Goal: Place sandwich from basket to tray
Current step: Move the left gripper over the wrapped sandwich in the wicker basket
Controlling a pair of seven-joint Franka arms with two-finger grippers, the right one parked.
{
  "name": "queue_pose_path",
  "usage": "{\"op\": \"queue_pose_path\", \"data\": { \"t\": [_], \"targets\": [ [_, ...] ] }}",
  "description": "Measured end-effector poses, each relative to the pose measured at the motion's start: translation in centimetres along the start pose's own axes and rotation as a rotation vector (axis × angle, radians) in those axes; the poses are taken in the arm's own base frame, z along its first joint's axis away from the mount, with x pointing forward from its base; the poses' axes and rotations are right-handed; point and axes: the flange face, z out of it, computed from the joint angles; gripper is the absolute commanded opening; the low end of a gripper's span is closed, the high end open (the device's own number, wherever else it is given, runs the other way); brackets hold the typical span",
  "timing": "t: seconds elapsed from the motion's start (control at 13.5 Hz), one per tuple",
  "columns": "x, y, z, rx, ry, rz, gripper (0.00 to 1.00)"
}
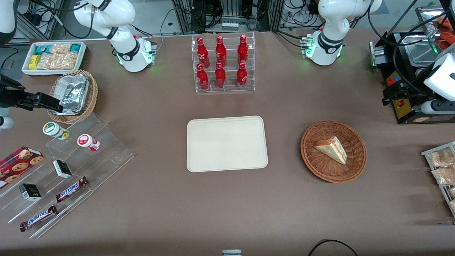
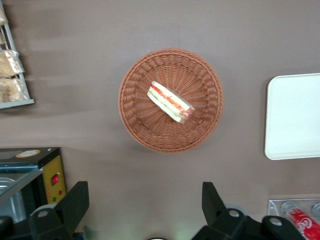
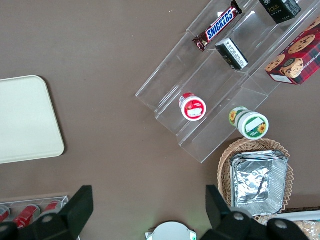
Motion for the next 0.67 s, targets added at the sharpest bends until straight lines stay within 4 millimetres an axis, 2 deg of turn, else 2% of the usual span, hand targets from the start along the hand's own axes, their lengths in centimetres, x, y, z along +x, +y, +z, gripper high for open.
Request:
{"op": "queue_pose_path", "data": {
  "t": [0.37,0.52,0.67],
  "targets": [
    [0.0,-0.6,0.4,0.014,-0.008,-0.012,1.00],
    [0.7,-0.6,2.0,0.013,-0.025,-0.032,1.00],
    [2.1,-0.5,5.6,0.012,-0.021,-0.075,1.00]
  ]
}}
